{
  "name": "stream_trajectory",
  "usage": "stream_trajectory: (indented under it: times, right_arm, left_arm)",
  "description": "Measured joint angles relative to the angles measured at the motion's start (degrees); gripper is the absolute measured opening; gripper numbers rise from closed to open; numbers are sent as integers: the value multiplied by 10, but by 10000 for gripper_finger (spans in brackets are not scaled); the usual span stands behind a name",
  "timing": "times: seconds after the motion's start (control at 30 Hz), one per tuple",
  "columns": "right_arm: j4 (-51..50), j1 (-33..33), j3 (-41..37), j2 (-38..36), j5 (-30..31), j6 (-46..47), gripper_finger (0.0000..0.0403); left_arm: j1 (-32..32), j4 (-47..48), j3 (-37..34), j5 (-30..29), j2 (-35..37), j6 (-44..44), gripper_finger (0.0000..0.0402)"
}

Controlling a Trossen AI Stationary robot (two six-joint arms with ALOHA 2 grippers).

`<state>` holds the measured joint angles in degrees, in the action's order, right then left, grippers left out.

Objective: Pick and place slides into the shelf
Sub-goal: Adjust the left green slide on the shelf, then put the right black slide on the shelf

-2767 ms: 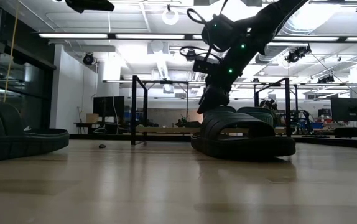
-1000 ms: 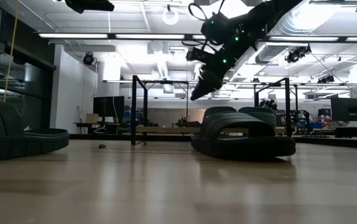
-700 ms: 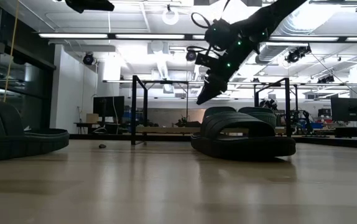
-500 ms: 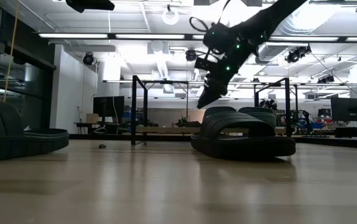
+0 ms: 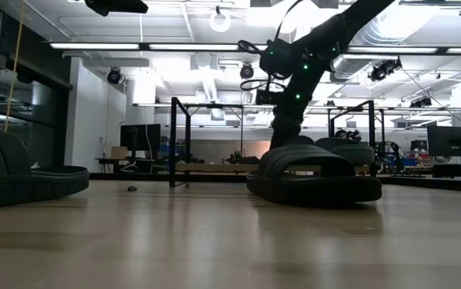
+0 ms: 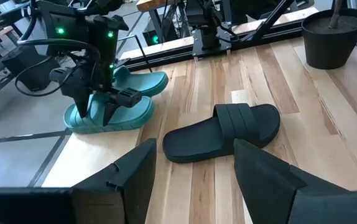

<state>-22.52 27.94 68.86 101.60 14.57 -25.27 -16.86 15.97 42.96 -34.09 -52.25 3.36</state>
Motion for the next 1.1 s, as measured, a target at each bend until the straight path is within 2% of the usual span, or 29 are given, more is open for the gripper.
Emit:
stream_trajectory:
  times: [0.37, 0.6, 0.8, 0.97, 1.1]
  right_arm:
    - [-31, -6, 36, 0, -11, 13, 254]
    - [-24, -29, 54, 0, -92, 25, 254]
    - [-11, -61, 69, 0, -114, 24, 254]
    - [-14, -86, 92, 0, -114, 36, 254]
    - [-22, -107, 110, 0, -120, 37, 254]
  left_arm:
    - [0, 0, 0, 0, 0, 0, 198]
    - [0, 0, 0, 0, 0, 0, 198]
    - [0, 0, 0, -1, 0, 0, 198]
    - [0, 0, 0, -40, 0, -7, 198]
    - [0, 4, 0, -47, 0, -9, 198]
